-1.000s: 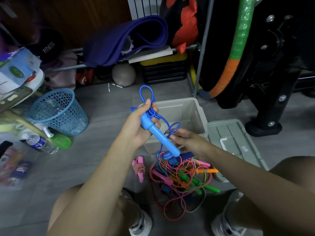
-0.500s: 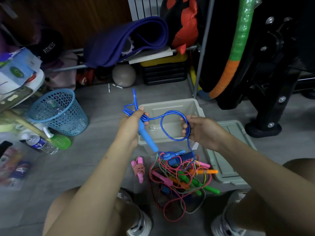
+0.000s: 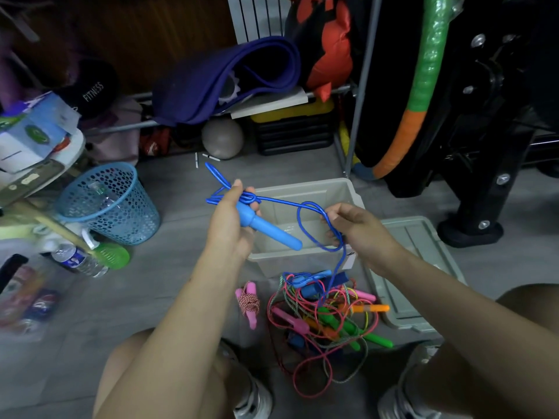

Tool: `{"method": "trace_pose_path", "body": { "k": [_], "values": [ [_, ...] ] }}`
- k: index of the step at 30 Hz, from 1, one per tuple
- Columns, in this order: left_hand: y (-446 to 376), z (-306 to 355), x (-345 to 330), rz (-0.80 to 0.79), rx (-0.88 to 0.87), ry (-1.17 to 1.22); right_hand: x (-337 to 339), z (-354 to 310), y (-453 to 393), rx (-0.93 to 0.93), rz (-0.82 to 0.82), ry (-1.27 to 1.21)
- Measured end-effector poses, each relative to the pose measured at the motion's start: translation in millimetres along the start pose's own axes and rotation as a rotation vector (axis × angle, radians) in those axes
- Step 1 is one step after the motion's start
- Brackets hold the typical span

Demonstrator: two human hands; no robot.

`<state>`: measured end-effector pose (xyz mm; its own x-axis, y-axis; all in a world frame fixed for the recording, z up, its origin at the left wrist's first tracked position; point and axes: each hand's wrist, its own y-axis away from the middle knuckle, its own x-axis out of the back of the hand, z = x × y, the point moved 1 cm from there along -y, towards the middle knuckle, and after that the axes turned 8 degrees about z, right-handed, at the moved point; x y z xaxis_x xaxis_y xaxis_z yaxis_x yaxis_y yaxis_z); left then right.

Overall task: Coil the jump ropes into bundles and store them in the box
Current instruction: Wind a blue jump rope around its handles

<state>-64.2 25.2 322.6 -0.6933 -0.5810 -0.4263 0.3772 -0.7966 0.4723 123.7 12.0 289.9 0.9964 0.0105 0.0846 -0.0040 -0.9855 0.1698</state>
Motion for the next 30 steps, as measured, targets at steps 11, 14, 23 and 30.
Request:
{"method": "trace_pose_path", "body": {
  "k": [11, 14, 23, 30],
  "values": [
    [1, -22, -9, -0.015, 0.308, 0.356, -14, 2, 8, 0.066, -0.14, -0.102],
    [3, -28, -10, -0.029, 0.348, 0.19, -10, 1, 5, 0.107, -0.027, 0.003],
    [16, -46, -9, -0.39, 0.434, -0.019, 4, -9, 0, 0.141, 0.208, 0.117],
    [6, -43, 0, -0.315, -0.235, -0.878, 22, -8, -13, -0.028, 0.387, -0.107]
  ]
}}
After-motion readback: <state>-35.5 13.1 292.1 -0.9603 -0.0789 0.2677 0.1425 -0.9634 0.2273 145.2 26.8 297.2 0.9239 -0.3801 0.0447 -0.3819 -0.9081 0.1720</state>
